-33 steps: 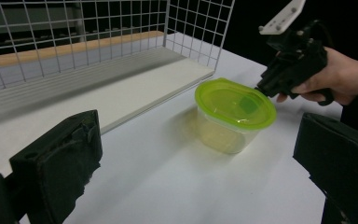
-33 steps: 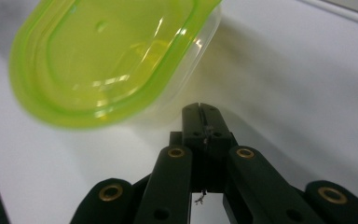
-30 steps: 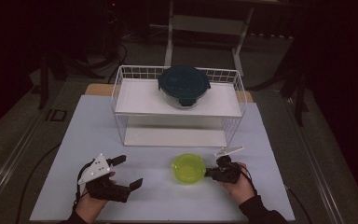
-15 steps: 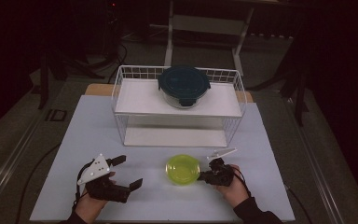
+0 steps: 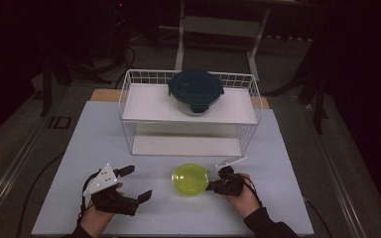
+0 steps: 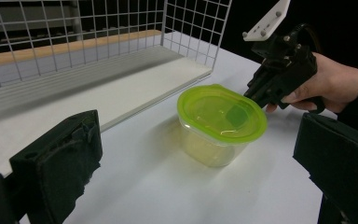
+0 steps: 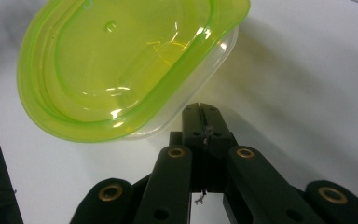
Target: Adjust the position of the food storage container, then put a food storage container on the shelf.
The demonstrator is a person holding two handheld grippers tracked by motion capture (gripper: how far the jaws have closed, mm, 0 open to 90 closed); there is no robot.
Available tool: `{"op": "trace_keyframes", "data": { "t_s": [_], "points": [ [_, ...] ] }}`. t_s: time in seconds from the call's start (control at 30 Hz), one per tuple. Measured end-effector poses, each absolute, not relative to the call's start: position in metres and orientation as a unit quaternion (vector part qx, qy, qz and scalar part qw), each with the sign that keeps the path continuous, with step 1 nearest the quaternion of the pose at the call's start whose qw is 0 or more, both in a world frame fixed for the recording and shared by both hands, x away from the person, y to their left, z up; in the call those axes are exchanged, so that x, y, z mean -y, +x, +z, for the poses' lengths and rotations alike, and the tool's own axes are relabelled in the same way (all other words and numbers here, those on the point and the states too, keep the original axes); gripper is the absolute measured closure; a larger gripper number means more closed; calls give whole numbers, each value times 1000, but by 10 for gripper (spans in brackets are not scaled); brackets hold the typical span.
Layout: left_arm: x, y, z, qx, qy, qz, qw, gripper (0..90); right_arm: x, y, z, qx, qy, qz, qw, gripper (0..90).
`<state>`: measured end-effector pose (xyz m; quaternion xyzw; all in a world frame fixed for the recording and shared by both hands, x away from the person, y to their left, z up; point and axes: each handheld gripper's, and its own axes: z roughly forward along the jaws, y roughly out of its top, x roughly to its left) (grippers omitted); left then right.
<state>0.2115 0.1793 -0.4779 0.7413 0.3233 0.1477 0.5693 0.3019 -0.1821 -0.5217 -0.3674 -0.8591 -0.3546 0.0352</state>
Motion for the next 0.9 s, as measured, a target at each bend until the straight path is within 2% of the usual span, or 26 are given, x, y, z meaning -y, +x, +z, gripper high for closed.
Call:
{"op": "trace_keyframes", "data": {
  "t_s": [0.07, 0.27, 0.5, 0.57, 0.63, 0.73, 0.8, 0.9],
  "points": [
    [-179, 211, -478, -321, 742, 149, 569, 5, 184, 302, -521, 858, -372, -353, 24, 892],
    [-177, 211, -477, -307, 741, 153, 577, 7, 196, 295, -509, 855, -373, -361, 3, 778],
    [-170, 211, -468, -314, 744, 117, 577, 17, 216, 281, -485, 840, -376, -391, -23, 552],
    [-168, 212, -465, -313, 743, 105, 583, 16, 219, 278, -479, 837, -373, -400, -29, 464],
    [-167, 213, -464, -314, 737, 108, 589, 10, 220, 274, -472, 834, -369, -410, -34, 428],
    [-164, 216, -462, -317, 737, 103, 588, 10, 221, 272, -463, 825, -367, -427, -35, 324],
    [-160, 219, -460, -320, 739, 100, 584, 10, 221, 271, -458, 822, -360, -441, -28, 219],
    [-154, 226, -458, -325, 742, 79, 581, 10, 220, 273, -451, 812, -359, -460, -23, 182]
  ]
}}
